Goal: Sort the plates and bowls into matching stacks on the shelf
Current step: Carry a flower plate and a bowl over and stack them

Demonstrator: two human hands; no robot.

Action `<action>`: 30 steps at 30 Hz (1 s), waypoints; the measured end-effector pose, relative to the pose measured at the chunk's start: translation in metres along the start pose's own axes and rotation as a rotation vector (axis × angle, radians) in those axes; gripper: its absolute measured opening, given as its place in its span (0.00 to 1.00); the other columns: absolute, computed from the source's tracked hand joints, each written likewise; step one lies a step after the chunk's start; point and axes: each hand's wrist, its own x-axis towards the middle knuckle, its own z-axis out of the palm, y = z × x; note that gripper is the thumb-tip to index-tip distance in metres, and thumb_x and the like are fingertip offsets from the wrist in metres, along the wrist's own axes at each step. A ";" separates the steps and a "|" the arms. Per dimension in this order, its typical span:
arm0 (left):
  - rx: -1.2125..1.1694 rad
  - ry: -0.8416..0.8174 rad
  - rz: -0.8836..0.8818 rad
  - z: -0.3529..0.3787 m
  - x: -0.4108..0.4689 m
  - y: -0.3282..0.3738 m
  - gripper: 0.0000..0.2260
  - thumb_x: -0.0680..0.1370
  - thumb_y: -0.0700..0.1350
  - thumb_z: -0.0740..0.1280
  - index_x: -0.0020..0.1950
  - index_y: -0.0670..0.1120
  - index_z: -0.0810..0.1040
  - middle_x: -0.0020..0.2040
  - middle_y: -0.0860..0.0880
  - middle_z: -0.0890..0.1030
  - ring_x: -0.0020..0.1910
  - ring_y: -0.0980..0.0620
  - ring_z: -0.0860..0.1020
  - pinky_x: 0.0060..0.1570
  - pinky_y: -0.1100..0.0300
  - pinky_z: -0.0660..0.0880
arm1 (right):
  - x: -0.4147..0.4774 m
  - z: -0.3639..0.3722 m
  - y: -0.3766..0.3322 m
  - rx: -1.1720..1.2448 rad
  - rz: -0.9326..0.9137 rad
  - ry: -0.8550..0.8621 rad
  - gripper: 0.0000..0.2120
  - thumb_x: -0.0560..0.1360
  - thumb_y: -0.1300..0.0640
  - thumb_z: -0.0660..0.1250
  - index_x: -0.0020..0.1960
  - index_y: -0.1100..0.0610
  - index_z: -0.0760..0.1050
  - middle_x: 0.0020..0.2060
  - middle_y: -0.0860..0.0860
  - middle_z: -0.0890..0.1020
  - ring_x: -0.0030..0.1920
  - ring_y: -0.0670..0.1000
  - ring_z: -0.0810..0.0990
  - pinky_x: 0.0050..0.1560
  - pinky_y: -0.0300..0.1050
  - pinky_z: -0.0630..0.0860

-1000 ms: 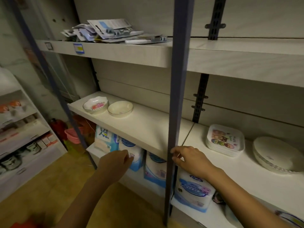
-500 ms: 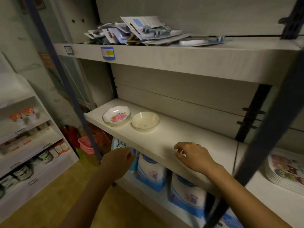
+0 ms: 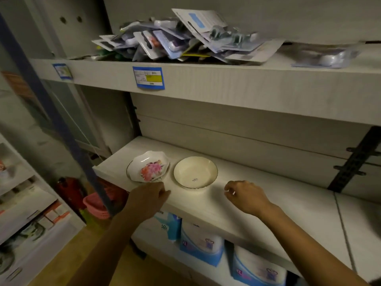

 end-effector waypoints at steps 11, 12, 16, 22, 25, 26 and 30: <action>-0.034 0.019 0.058 -0.033 0.078 -0.107 0.12 0.79 0.51 0.59 0.43 0.44 0.76 0.41 0.45 0.81 0.41 0.48 0.77 0.33 0.62 0.65 | 0.081 0.053 -0.054 0.358 0.574 -0.099 0.22 0.80 0.45 0.53 0.60 0.62 0.70 0.49 0.57 0.84 0.44 0.54 0.85 0.52 0.47 0.78; -0.039 0.011 0.051 -0.036 0.084 -0.117 0.12 0.78 0.52 0.60 0.41 0.46 0.75 0.40 0.46 0.80 0.40 0.48 0.77 0.34 0.61 0.65 | 0.086 0.058 -0.059 0.403 0.618 -0.089 0.22 0.80 0.46 0.54 0.60 0.63 0.69 0.50 0.57 0.84 0.44 0.54 0.85 0.52 0.48 0.79; -0.063 -0.011 0.039 -0.045 0.103 -0.156 0.14 0.78 0.52 0.61 0.32 0.52 0.68 0.31 0.51 0.73 0.37 0.48 0.75 0.37 0.59 0.66 | 0.105 0.080 -0.068 0.541 0.803 0.009 0.22 0.76 0.49 0.64 0.62 0.63 0.64 0.51 0.60 0.82 0.47 0.59 0.83 0.52 0.56 0.80; -0.070 -0.060 0.075 -0.045 0.120 -0.204 0.14 0.78 0.52 0.60 0.35 0.47 0.72 0.32 0.49 0.76 0.37 0.47 0.76 0.38 0.56 0.69 | 0.113 0.087 -0.087 0.612 0.941 0.079 0.15 0.71 0.63 0.69 0.56 0.68 0.74 0.48 0.62 0.83 0.47 0.59 0.82 0.52 0.51 0.80; -0.024 -0.059 0.063 -0.043 0.132 -0.221 0.16 0.79 0.52 0.58 0.40 0.42 0.75 0.38 0.45 0.80 0.39 0.47 0.77 0.37 0.57 0.68 | 0.108 0.078 -0.103 0.591 0.992 0.145 0.11 0.71 0.66 0.67 0.53 0.68 0.75 0.48 0.62 0.83 0.48 0.59 0.81 0.53 0.52 0.79; -0.001 -0.065 0.060 -0.041 0.135 -0.225 0.17 0.79 0.53 0.57 0.39 0.42 0.74 0.37 0.46 0.79 0.38 0.48 0.76 0.36 0.57 0.67 | 0.105 0.075 -0.109 0.589 0.993 0.164 0.09 0.72 0.66 0.66 0.51 0.68 0.75 0.47 0.62 0.83 0.49 0.60 0.81 0.54 0.53 0.79; 0.077 -0.139 0.005 -0.028 0.149 -0.231 0.19 0.79 0.57 0.53 0.37 0.46 0.70 0.33 0.49 0.73 0.32 0.54 0.70 0.30 0.61 0.63 | 0.086 0.067 -0.126 0.608 0.989 0.251 0.06 0.77 0.64 0.59 0.50 0.66 0.71 0.34 0.55 0.81 0.43 0.58 0.83 0.53 0.52 0.79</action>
